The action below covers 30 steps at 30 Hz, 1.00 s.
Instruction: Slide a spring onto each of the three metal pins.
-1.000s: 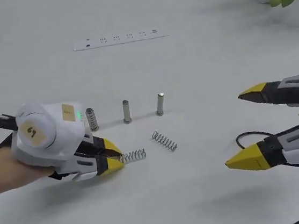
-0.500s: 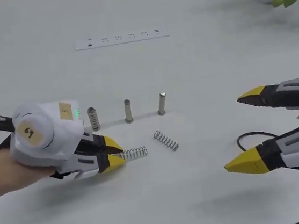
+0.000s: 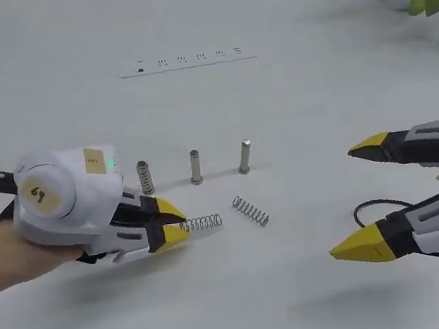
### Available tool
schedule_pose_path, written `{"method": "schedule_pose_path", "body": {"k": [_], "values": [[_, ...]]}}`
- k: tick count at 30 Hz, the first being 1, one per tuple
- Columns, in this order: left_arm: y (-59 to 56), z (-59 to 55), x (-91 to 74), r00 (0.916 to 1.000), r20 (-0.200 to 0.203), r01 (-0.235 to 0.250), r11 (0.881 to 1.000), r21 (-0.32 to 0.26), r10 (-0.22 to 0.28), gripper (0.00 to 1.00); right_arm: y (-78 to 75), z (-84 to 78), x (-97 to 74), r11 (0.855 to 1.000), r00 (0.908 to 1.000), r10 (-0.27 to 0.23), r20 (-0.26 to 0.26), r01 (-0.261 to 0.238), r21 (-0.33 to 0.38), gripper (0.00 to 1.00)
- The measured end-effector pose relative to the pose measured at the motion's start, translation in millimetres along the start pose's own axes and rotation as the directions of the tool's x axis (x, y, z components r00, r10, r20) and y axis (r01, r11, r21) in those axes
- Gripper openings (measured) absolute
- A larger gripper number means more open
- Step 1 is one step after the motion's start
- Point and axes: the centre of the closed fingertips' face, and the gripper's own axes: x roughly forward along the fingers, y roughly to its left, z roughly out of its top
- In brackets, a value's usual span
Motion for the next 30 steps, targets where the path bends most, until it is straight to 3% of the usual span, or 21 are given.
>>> {"method": "schedule_pose_path", "body": {"k": [7,14,18,30], "values": [[-2.3,12.5,-7.5,0.9989,0.043,-0.018,1.0,-0.022,0.019,0.02,-1.7,1.9,2.6,1.0,0.9999,0.011,0.001,-0.011,-0.01,0.84],[-7.3,24.5,-17.9,0.9945,0.096,-0.038,0.998,-0.041,0.042,0.02,-1.2,12.1,3.8,0.999,0.9997,0.024,-0.002,-0.024,-0.048,0.83],[-13.0,27.2,-23.3,0.9934,0.105,-0.044,0.998,-0.037,0.047,0.02,-0.7,21.3,6.6,0.997,0.9993,0.038,0.007,-0.037,-0.066,0.83],[-23.1,41.1,-45.1,0.9824,0.158,-0.091,0.994,-0.062,0.1,0.02,11.3,48.5,22.9,0.987,0.9924,0.12,0.027,-0.116,-0.114,0.79]]}}
